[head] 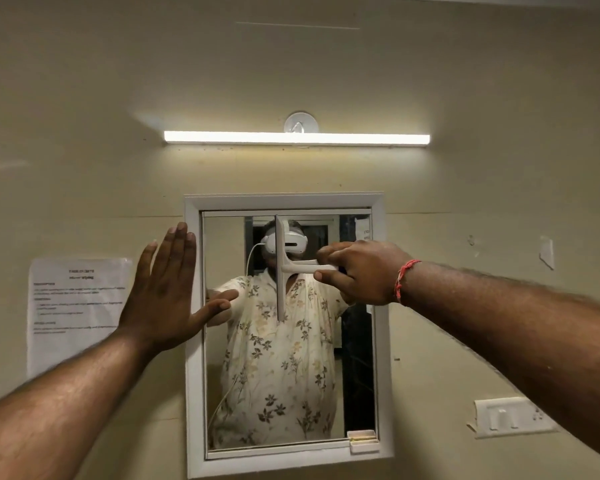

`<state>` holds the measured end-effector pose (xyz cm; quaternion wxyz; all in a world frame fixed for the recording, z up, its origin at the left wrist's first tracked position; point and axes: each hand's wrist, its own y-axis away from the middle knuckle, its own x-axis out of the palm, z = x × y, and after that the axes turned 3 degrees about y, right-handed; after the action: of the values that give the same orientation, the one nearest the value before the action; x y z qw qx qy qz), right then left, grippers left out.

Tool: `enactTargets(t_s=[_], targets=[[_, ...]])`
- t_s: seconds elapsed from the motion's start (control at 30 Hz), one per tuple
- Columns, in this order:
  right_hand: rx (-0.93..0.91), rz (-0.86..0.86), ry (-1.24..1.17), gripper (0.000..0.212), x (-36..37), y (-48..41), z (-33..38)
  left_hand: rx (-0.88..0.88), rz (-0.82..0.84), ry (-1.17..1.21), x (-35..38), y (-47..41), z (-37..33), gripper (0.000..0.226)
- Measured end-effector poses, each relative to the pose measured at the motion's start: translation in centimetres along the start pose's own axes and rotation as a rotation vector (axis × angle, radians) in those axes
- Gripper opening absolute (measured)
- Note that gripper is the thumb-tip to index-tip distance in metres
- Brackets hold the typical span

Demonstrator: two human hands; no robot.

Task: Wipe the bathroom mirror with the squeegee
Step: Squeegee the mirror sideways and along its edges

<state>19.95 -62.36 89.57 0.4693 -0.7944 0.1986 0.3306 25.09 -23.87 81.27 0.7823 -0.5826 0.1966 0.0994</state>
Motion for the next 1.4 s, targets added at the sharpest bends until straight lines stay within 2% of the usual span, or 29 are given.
enactTargets(t_s=[0.07,0.17,0.23,0.43,0.7,1.4], targets=[[0.015,0.026,-0.012,0.077,-0.7,1.3,-0.7,0.003,-0.006,0.001,0.0,0.0,0.1,0.126],[0.054,0.090,-0.035,0.053,-2.1,3.3,-1.7,0.013,-0.014,0.006,0.0,0.0,0.0,0.125],[0.091,0.107,-0.032,0.045,-2.5,4.3,-2.4,0.005,-0.014,-0.005,0.0,0.0,0.0,0.124],[0.203,0.128,0.057,0.054,-2.4,6.4,-5.5,-0.001,-0.022,-0.001,0.1,0.0,-0.2,0.125],[0.239,0.133,0.084,0.059,-2.4,7.6,-7.8,0.000,-0.053,-0.003,0.2,0.1,-0.5,0.124],[0.250,0.175,0.117,0.051,-3.4,8.4,-8.6,0.048,-0.046,-0.001,0.1,1.3,-2.0,0.124]])
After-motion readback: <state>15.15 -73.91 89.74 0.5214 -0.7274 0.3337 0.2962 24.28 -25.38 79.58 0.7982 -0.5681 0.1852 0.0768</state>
